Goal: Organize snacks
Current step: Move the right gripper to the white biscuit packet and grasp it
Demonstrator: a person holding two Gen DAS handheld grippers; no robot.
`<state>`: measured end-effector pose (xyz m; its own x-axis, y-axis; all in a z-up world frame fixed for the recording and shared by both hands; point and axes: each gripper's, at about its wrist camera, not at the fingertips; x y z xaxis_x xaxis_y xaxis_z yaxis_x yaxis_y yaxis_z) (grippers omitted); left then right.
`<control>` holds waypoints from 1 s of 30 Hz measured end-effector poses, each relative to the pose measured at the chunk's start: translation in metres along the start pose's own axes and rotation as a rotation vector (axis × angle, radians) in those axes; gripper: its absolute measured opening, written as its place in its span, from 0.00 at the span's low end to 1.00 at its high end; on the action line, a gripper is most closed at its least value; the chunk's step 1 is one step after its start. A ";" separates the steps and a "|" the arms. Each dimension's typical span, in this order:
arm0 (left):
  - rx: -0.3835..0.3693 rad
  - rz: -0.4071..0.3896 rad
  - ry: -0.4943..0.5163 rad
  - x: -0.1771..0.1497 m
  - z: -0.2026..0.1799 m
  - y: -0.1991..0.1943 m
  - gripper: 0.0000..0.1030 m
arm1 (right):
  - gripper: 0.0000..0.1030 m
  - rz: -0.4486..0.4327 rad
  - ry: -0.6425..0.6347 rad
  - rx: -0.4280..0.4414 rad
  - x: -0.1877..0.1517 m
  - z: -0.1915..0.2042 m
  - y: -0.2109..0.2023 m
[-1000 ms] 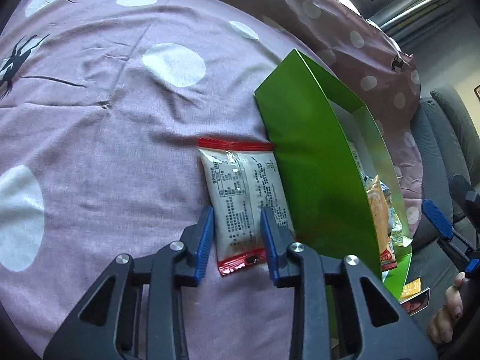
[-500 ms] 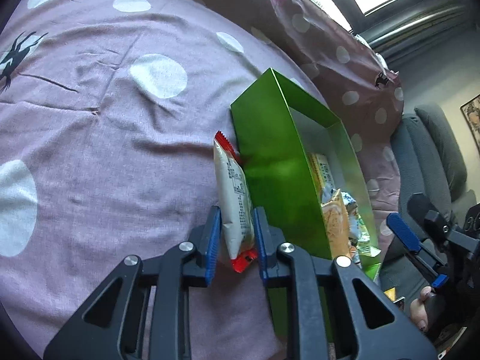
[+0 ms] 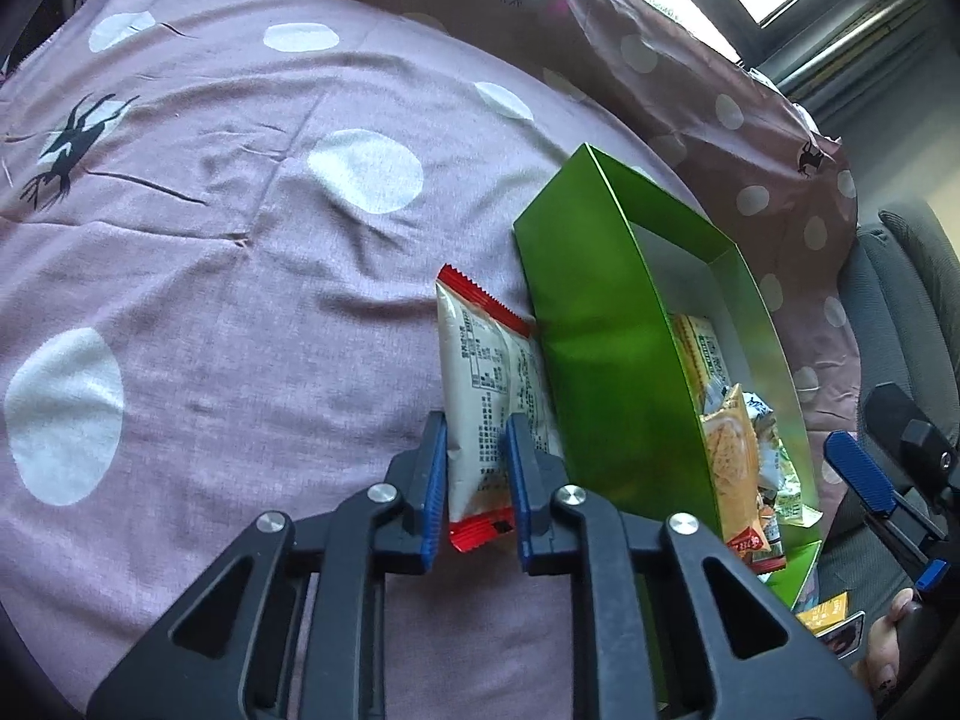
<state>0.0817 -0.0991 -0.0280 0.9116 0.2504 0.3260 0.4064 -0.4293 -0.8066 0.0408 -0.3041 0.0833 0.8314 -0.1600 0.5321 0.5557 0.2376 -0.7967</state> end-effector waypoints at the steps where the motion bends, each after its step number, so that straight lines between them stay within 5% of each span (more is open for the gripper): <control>1: 0.007 -0.007 -0.004 0.000 0.003 -0.003 0.17 | 0.77 0.006 -0.005 0.009 0.000 0.002 0.002; 16: 0.125 -0.027 -0.072 -0.007 0.077 -0.050 0.21 | 0.77 0.204 -0.164 0.218 -0.028 0.088 0.058; 19: 0.192 -0.028 -0.069 -0.010 0.087 -0.051 0.16 | 0.77 0.247 -0.173 0.214 -0.032 0.104 0.078; 25: 0.115 -0.026 -0.100 -0.008 0.107 -0.050 0.18 | 0.77 0.297 -0.186 0.167 -0.036 0.117 0.107; 30: 0.128 -0.040 -0.072 -0.009 0.103 -0.050 0.19 | 0.65 0.295 -0.218 0.133 -0.036 0.126 0.130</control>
<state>0.0472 0.0093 -0.0415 0.8864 0.3282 0.3264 0.4265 -0.3050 -0.8515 0.0826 -0.1472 -0.0035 0.9283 0.1379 0.3453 0.2757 0.3678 -0.8881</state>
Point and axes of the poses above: each gripper's, at about its wrist camera, not at the fingertips, and y roughly the way its jaws point, z to its left, x to its top, and after that the axes turned 6 degrees about z, right-handed
